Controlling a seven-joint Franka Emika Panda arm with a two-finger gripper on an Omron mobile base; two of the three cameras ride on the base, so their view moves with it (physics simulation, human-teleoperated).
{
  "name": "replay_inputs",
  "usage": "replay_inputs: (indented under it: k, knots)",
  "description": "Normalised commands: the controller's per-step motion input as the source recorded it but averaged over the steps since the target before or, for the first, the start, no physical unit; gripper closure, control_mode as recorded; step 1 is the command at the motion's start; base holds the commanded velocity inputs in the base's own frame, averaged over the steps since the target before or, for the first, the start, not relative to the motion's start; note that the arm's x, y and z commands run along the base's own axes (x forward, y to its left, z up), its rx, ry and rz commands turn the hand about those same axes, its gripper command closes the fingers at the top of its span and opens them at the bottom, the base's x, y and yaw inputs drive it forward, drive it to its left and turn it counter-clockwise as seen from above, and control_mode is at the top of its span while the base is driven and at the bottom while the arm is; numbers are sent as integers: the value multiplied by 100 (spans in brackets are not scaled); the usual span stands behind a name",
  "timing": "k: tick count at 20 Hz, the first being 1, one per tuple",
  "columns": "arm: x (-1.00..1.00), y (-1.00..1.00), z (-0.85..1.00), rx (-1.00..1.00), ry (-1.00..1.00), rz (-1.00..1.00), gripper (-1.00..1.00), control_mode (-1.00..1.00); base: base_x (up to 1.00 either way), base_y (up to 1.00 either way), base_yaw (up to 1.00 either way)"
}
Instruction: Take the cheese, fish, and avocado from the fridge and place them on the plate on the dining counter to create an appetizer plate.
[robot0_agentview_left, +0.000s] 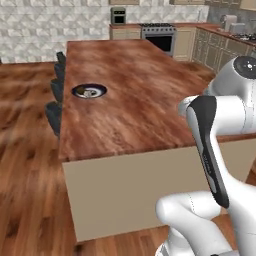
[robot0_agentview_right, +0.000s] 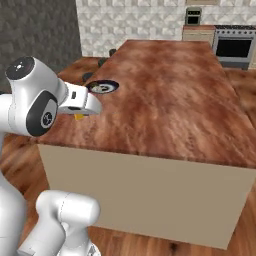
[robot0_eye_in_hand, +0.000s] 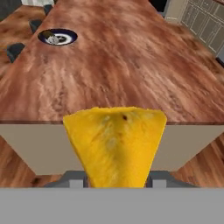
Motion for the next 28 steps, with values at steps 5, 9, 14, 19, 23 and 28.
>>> replay_inputs:
  k: [5,9,14,19,23,28]
  knots:
    - [0,0,0,0,0,0,100,100,-4,100,-14]
    - [0,0,0,0,0,0,100,100,0,100,-16]
    - [0,0,0,0,0,0,100,100,0,100,-22]
    - [0,0,0,0,0,0,100,100,9,100,-46]
    - [0,0,0,0,0,0,100,100,39,78,-67]
    - [0,0,0,0,0,0,100,100,50,62,-79]
